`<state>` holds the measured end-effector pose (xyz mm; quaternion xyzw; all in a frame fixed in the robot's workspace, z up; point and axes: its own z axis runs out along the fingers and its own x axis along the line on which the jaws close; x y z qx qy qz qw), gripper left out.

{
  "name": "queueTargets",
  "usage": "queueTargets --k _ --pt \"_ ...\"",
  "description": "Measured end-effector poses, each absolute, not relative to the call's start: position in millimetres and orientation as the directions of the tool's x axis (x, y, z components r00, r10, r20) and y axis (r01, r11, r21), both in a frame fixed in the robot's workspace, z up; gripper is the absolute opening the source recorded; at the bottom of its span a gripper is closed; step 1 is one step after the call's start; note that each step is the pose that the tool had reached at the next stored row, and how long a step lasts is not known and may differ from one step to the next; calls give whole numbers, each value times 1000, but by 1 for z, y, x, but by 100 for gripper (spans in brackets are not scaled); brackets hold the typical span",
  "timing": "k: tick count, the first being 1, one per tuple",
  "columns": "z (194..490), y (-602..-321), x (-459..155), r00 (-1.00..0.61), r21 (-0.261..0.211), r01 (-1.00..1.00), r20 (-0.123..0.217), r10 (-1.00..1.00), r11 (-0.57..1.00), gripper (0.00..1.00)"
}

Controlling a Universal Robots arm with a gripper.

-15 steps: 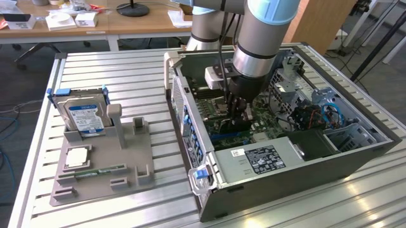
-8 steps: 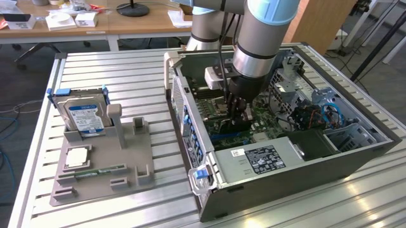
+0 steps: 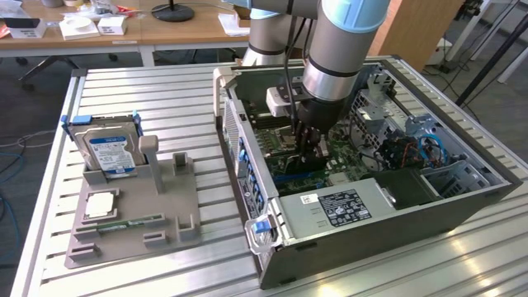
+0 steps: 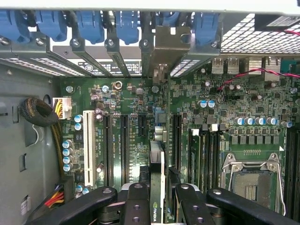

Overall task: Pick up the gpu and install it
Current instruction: 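Insert the gpu into the slot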

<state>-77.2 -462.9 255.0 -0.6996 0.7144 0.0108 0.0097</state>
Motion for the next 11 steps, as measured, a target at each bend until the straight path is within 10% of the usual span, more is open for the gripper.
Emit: queueTargets --k 11 --pt "256 -463 -77 -20 2 -1000 -29 -999 20 26"
